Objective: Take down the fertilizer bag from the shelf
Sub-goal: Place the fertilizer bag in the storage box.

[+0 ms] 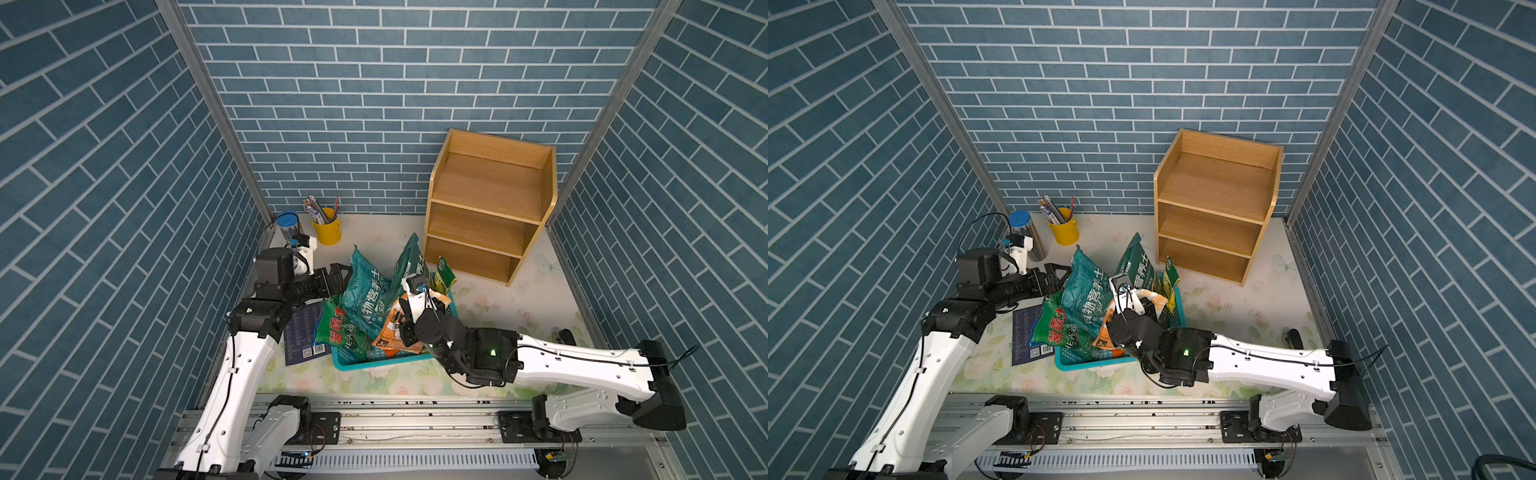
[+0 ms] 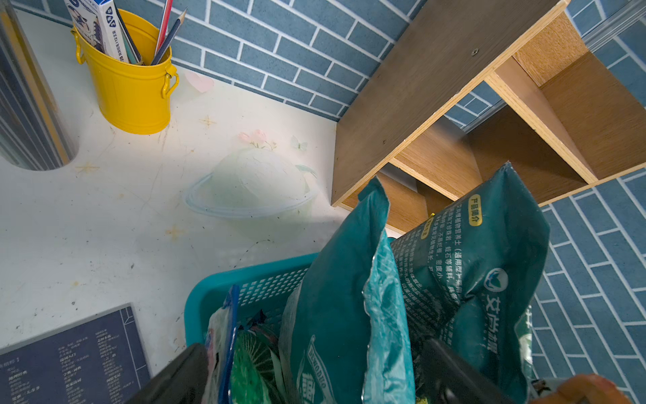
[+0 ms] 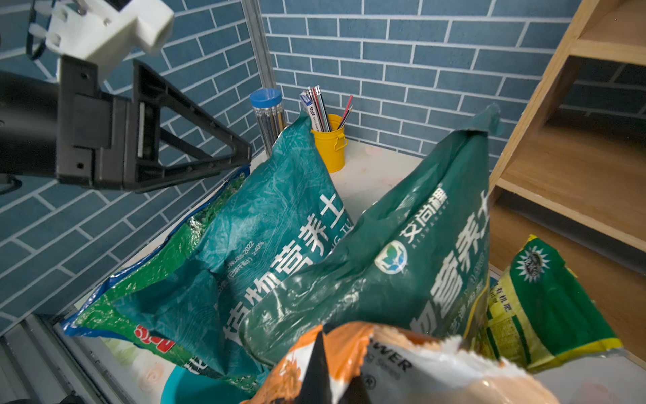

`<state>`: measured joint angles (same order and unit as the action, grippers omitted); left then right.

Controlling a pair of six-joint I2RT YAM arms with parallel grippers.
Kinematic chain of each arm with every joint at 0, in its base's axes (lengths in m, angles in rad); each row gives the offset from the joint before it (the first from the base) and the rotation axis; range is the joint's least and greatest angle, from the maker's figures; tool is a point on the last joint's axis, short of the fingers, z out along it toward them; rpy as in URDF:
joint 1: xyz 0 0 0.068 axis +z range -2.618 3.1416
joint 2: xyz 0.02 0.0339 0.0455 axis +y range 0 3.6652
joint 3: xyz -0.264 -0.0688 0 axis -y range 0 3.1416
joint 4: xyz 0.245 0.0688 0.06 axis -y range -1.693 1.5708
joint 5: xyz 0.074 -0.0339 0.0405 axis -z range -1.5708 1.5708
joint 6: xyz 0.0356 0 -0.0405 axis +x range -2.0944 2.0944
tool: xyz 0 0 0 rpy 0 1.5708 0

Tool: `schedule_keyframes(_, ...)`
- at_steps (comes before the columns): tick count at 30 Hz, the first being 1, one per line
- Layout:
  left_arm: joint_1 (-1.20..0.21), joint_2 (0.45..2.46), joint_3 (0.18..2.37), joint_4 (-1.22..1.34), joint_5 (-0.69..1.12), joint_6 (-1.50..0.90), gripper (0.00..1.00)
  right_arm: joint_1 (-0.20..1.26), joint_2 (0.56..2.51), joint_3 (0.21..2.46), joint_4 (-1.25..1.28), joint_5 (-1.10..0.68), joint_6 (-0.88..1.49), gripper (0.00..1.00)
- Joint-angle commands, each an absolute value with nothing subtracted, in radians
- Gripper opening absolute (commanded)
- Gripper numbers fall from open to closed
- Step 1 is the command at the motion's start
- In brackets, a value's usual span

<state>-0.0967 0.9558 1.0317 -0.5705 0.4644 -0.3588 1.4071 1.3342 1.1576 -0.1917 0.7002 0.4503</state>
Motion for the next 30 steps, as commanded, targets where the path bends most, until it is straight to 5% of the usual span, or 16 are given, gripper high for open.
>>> schedule_keyframes(1,-0.099,0.957,1.016,-0.562,0.461,-0.356,1.00,1.397,1.348,1.158,-0.054,0.688,0.488,0.00)
schedule_keyframes(30,-0.098,0.952,1.015,-0.557,0.465,-0.354,1.00,1.442,1.607,0.940,0.211,0.621,0.599,0.00)
